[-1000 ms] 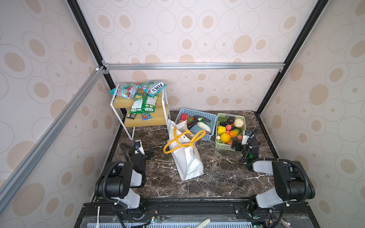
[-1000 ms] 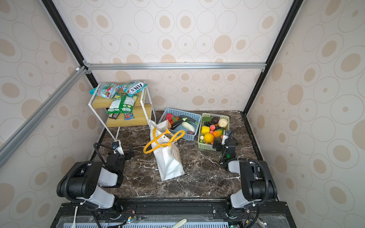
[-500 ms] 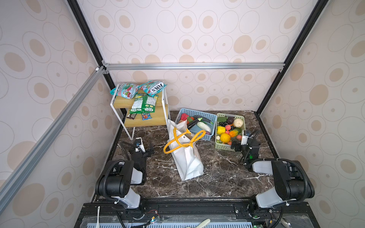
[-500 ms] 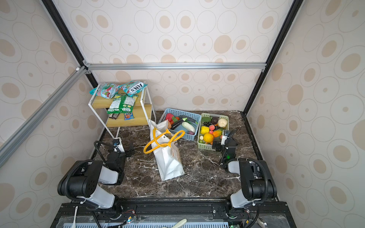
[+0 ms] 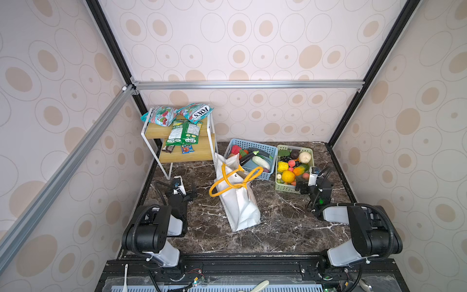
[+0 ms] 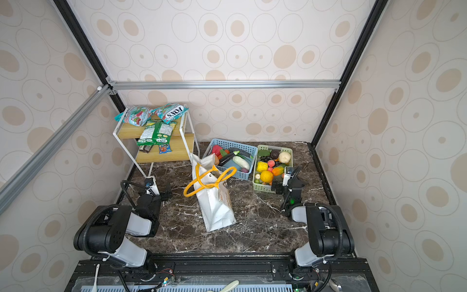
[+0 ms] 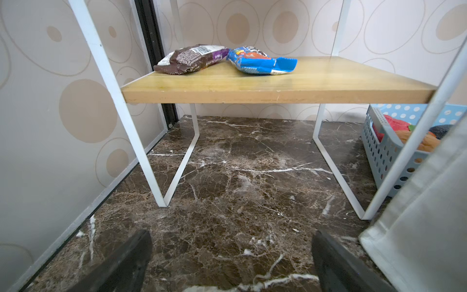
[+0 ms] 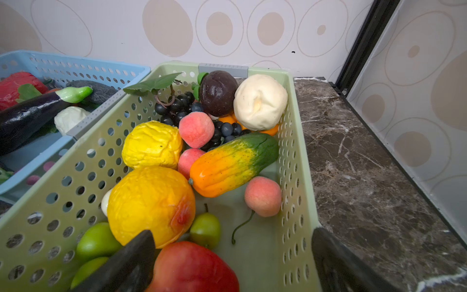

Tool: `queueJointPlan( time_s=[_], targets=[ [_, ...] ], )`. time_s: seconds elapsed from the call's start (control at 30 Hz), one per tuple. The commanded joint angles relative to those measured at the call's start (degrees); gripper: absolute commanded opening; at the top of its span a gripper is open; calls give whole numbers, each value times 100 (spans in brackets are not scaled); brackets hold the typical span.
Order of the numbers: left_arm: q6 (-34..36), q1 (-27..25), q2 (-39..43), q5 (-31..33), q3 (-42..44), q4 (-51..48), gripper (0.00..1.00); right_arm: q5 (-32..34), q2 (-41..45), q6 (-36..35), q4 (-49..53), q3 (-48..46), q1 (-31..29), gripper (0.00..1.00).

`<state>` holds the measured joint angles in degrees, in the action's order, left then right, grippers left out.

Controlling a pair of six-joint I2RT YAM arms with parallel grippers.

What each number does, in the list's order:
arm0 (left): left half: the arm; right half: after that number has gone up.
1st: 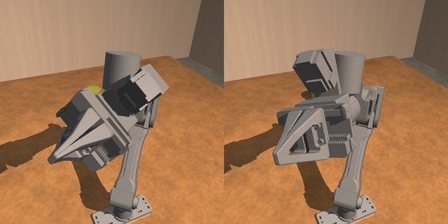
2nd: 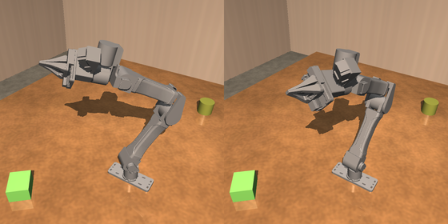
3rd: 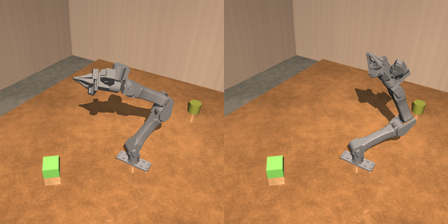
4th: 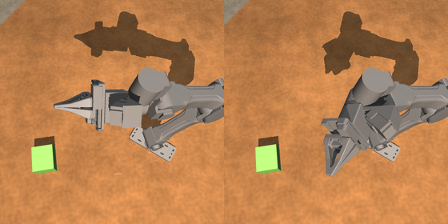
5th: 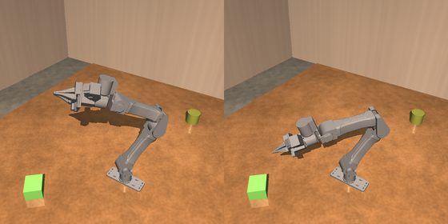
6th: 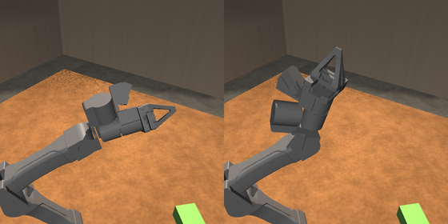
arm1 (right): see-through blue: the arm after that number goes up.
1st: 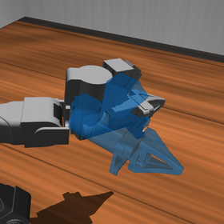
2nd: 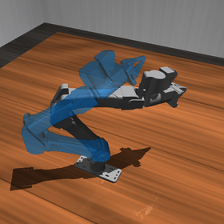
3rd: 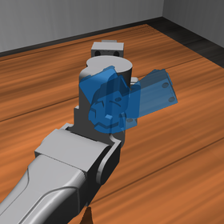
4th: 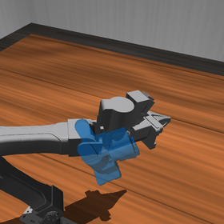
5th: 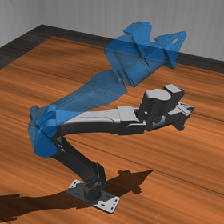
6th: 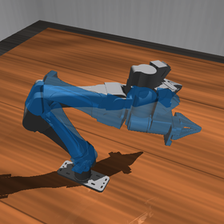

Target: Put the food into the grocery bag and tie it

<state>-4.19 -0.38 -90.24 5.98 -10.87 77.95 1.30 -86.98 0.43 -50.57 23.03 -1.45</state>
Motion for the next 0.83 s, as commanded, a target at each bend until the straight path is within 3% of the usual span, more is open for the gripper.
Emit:
queueJointPlan(
  time_s=[0.0,0.07,0.13,0.17,0.23,0.3,0.43,0.8],
  targets=[
    [155,-28,-16,61,-108,119,99,10,-12,-124,-596,-532,-38,100],
    [155,-29,-10,58,-108,124,99,999,-74,273,-236,-280,-39,100],
    [155,-33,-12,61,-108,124,99,752,-73,112,423,35,-84,100],
    [156,-37,-12,61,-108,124,99,784,-107,-13,328,17,-171,100],
    [155,-31,-12,57,-108,123,99,-61,-103,-405,247,-18,-193,100],
    [154,-38,-12,62,-108,124,99,-216,-5,-439,53,-201,-197,100],
    [164,-39,-12,62,-109,123,99,462,-170,-117,427,129,-189,100],
    [315,-76,-20,-140,-235,-105,99,469,-117,-130,504,123,-179,100]
  ],
)
